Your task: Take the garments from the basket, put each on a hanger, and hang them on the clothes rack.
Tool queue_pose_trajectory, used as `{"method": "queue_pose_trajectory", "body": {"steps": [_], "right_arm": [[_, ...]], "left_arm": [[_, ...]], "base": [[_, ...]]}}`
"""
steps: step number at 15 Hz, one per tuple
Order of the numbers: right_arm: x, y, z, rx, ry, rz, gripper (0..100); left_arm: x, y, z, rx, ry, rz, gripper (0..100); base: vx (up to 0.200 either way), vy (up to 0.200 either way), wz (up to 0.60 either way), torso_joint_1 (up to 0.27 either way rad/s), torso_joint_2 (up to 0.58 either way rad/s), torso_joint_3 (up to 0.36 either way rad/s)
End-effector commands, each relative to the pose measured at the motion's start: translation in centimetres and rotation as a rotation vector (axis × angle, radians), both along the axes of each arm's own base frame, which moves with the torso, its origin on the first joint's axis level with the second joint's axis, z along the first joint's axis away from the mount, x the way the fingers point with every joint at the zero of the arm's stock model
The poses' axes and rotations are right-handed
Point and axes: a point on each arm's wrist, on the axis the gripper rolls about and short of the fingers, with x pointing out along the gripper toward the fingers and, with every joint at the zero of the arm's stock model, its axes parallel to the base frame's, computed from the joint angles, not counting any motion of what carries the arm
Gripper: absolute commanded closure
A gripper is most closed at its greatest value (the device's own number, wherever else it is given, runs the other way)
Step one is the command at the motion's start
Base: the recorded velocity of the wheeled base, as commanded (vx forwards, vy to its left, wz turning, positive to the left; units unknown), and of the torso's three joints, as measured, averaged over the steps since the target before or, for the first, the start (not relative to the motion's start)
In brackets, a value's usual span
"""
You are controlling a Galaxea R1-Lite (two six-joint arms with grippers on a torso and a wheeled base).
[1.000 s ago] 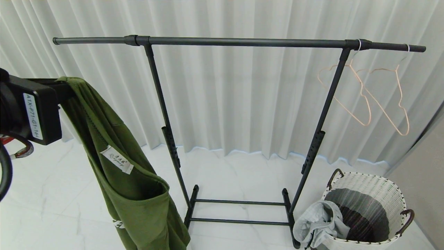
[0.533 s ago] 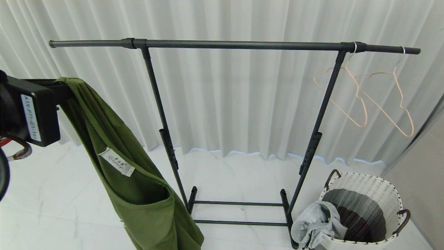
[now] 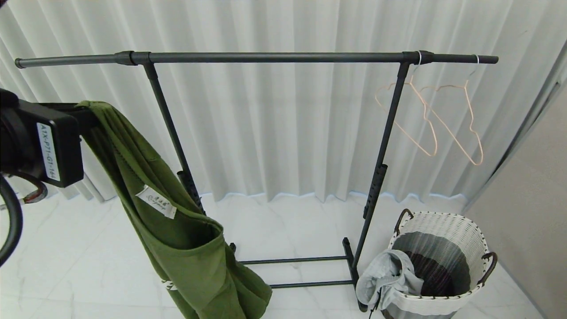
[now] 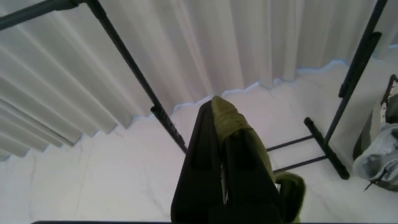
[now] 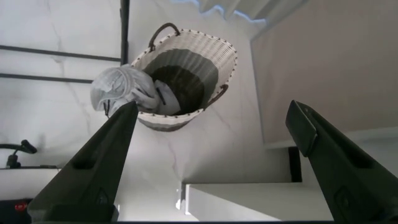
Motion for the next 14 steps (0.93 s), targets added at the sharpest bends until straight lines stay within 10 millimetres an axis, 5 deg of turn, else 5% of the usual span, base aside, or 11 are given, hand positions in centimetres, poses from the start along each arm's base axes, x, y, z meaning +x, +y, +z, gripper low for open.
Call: {"method": "queue_pose_trajectory", "body": {"steps": [1,3,14], "right_arm": [[0.04,0.01,-0.01,-0.002,0.002,0.000,0],[-0.01,0.00,0.00,-0.001,0.000,0.000,0],[0.04,0.03,-0.05,-0.006,0.004,0.004,0]], "left_arm": [[-0.10,0.08,-0.45,0.022,0.008,-0.002,100],[-0.25,0.22,-0.82,0.030,0.015,-0.002,100],[-0.35,0.31,-1.06,0.033,0.019,-0.002,100]], "base": [[0.000,0.000,0.00,0.000,0.00,0.000],[0.000,0.000,0.00,0.000,0.00,0.000],[0.182,-0.182,0.00,0.003,0.00,0.003]]}}
